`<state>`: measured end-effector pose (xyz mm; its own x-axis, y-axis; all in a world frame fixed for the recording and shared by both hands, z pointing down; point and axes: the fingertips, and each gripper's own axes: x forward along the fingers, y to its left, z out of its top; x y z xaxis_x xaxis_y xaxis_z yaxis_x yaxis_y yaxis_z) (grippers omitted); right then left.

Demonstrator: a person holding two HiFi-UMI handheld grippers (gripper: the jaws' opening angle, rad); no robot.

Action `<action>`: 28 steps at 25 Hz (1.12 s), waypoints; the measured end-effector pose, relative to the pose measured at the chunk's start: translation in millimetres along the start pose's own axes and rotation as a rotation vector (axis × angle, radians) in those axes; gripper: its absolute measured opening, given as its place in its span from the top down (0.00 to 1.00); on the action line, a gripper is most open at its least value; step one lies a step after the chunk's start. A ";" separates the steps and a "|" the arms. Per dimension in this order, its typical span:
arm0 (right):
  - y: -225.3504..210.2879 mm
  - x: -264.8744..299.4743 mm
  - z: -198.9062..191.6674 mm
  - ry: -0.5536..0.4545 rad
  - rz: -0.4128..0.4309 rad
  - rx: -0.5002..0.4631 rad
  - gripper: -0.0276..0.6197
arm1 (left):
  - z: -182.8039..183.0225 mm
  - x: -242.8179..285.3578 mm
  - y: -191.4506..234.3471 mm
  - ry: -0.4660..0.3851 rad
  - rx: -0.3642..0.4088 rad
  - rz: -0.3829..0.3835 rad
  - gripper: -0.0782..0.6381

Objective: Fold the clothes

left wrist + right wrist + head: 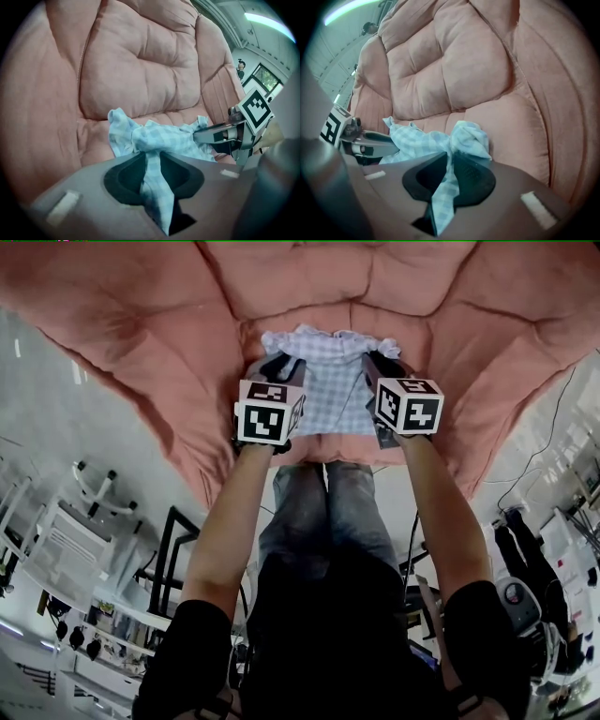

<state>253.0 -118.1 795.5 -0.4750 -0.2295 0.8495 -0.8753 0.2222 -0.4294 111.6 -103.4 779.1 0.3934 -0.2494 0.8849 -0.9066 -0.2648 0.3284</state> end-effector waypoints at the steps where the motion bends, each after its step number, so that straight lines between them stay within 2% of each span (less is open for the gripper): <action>1: 1.7 -3.8 0.4 -0.008 0.003 0.004 0.88 | 0.7 -3.2 -1.1 -0.008 -0.005 -0.001 0.73; 5: 5.7 -25.9 -1.0 -0.053 -0.006 0.028 0.88 | -1.5 -19.6 -12.3 -0.032 -0.011 -0.008 0.73; 8: 8.7 -37.8 -10.2 -0.063 -0.021 0.012 0.88 | -12.7 -27.0 -23.8 -0.029 0.009 -0.023 0.73; 11: 15.7 -47.0 -28.4 -0.054 -0.037 -0.020 0.88 | -28.5 -33.6 -36.9 -0.014 0.044 -0.048 0.73; 16: 24.4 -54.9 -62.3 -0.045 -0.053 0.010 0.88 | -49.2 -40.6 -47.7 0.005 0.066 -0.074 0.73; 23: 31.7 -62.5 -89.6 -0.058 -0.061 0.023 0.88 | -73.6 -44.0 -55.3 0.018 0.119 -0.075 0.73; 28: 40.2 -64.2 -96.6 -0.065 -0.035 0.025 0.88 | -87.8 -44.8 -55.6 0.043 0.137 -0.059 0.73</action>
<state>257.0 -2.9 753.3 -0.4484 -0.2978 0.8428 -0.8930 0.1896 -0.4081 131.1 4.3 750.1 0.4359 -0.1898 0.8798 -0.8516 -0.4032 0.3349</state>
